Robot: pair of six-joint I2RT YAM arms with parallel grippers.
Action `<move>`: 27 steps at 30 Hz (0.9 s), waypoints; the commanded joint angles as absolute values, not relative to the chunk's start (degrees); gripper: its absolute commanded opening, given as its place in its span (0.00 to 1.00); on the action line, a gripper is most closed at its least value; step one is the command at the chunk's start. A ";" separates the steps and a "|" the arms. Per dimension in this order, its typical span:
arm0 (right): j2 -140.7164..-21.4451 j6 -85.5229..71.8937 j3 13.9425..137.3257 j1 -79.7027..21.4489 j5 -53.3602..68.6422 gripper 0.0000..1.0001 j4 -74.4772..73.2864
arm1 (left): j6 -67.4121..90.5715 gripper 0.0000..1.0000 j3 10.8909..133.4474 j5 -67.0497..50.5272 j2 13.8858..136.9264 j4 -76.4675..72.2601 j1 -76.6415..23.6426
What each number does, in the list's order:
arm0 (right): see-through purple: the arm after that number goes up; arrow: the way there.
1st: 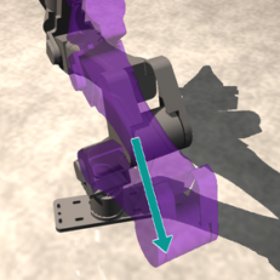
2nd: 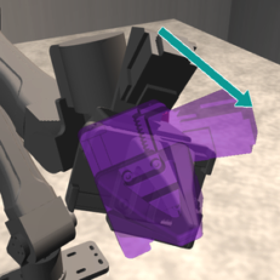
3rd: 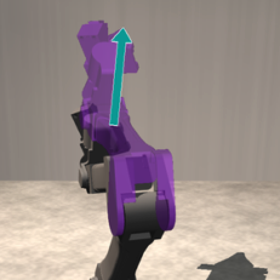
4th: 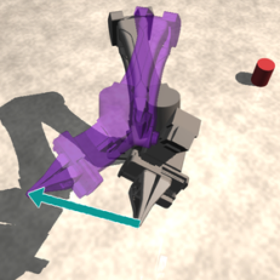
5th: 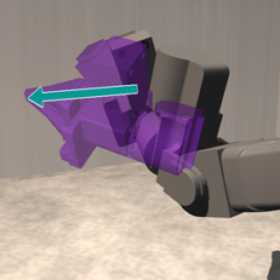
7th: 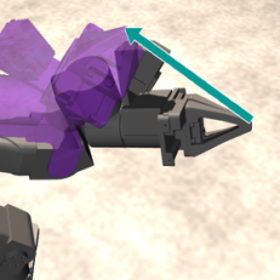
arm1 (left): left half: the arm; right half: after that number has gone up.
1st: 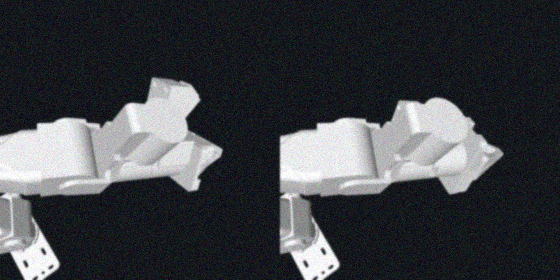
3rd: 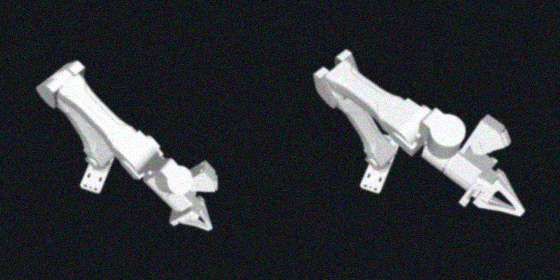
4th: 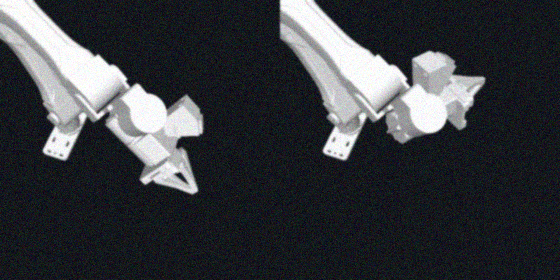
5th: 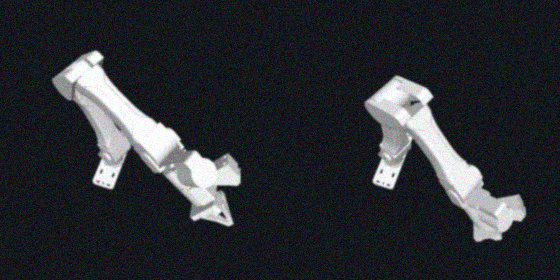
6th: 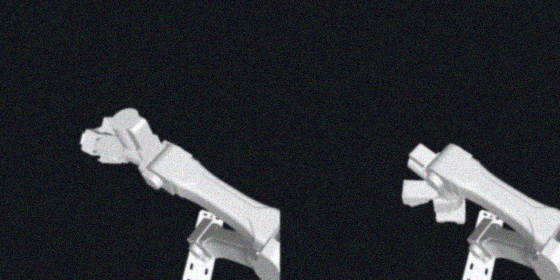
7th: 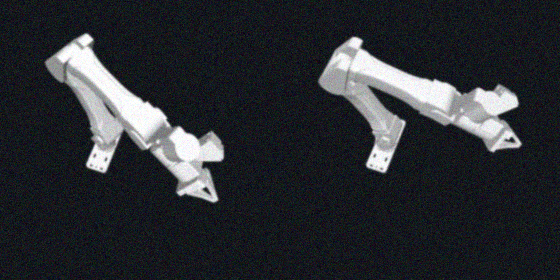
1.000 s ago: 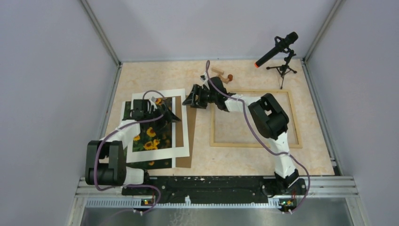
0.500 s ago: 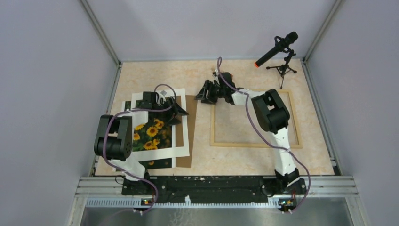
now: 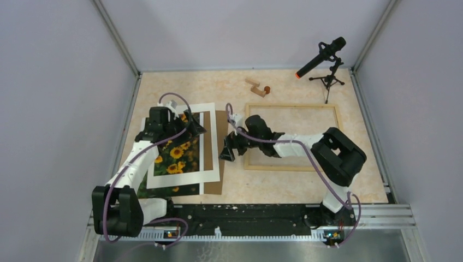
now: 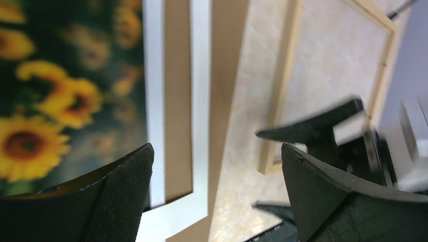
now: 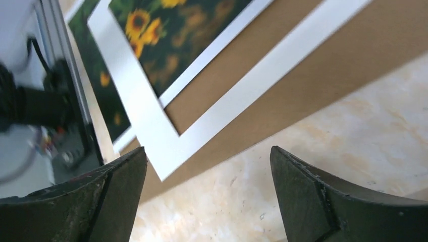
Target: Put the photo into the frame
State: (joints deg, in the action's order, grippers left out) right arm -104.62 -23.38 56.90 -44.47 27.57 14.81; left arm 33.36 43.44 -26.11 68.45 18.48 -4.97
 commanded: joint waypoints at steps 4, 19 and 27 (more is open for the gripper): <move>-96.78 24.08 45.85 -52.58 25.57 0.99 28.78 | 31.57 0.99 50.84 -14.16 70.39 29.83 -0.40; -108.35 29.70 54.58 -59.98 34.01 0.99 30.84 | 30.10 0.99 48.44 -14.83 68.30 30.23 1.17; -114.10 22.53 58.87 -60.91 33.17 0.94 31.51 | 29.18 0.99 48.52 -15.04 68.82 29.63 1.18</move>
